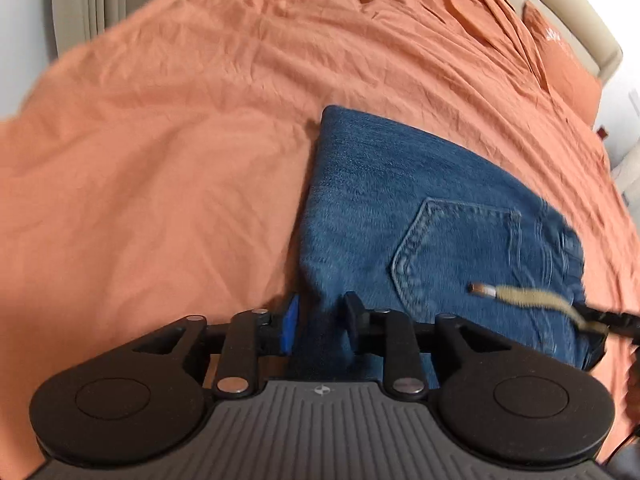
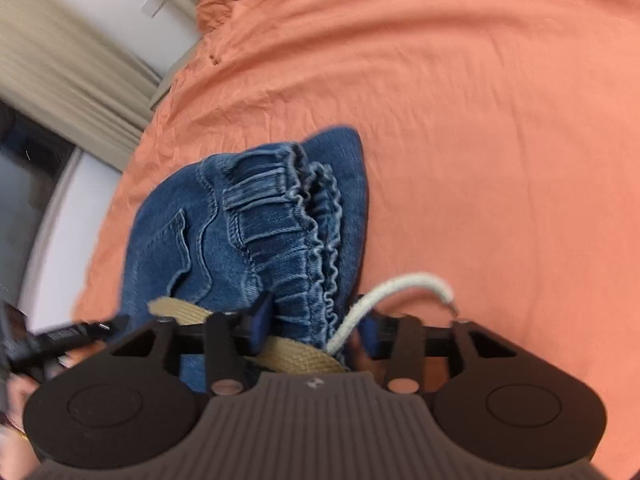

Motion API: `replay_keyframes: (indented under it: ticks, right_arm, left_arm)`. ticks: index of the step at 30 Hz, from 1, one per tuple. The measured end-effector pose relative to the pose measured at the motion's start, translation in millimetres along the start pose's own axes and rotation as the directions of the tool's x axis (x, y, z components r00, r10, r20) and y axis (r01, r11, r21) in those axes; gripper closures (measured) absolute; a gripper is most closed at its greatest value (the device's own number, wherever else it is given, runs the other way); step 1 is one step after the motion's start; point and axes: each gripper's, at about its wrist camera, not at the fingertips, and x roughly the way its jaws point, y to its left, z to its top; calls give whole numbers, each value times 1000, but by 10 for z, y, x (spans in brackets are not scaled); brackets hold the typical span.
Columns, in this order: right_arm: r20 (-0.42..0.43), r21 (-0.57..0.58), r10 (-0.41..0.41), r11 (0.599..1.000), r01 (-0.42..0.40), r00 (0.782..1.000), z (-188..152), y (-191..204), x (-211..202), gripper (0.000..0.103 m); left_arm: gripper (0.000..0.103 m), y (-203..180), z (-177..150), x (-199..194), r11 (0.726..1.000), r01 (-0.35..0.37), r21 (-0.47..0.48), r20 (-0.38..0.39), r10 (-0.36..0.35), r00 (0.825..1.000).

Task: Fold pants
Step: 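Lower the folded jeans onto the bed and open both tools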

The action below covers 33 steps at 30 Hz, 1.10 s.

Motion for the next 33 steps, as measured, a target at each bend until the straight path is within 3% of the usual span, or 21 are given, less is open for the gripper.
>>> replay_keyframes:
  ticks: [4, 7, 11, 15, 20, 23, 25, 29, 33]
  right_arm:
    - [124, -166, -45, 984, 65, 991, -108, 236, -324, 54]
    - [209, -301, -33, 949, 97, 977, -267, 507, -491, 56]
    - [226, -438, -39, 888, 138, 973, -493, 800, -408, 59]
    - [169, -431, -114, 885, 178, 979, -586, 749, -97, 62]
    - [151, -414, -132, 892, 184, 980, -545, 720, -9, 61]
    - [163, -400, -109, 901, 166, 981, -529, 769, -158, 60]
    - [196, -390, -77, 909, 150, 978, -544, 806, -319, 49]
    - [293, -417, -18, 897, 145, 956, -656, 970, -730, 40]
    - [395, -458, 24, 872, 175, 918, -851, 1173, -1192, 30]
  left_arm:
    - [73, -80, -197, -303, 995, -15, 97, 23, 12, 1000]
    - [73, -211, -353, -434, 984, -16, 177, 35, 10, 999]
    - [72, -326, -468, -335, 972, -78, 221, 36, 72, 997]
    - [57, -260, -510, -184, 978, -103, 183, 20, 101, 995]
    - [56, -205, -511, -209, 986, -99, 131, 23, 97, 995]
    - [56, -252, -532, -387, 981, -118, 154, 65, 109, 992]
    - [56, -301, -564, -556, 979, -120, 165, 111, 103, 989]
    - [56, -420, -687, -998, 982, -117, 145, 245, 79, 966]
    - [48, -608, -904, -1502, 986, -128, 109, 396, 75, 915]
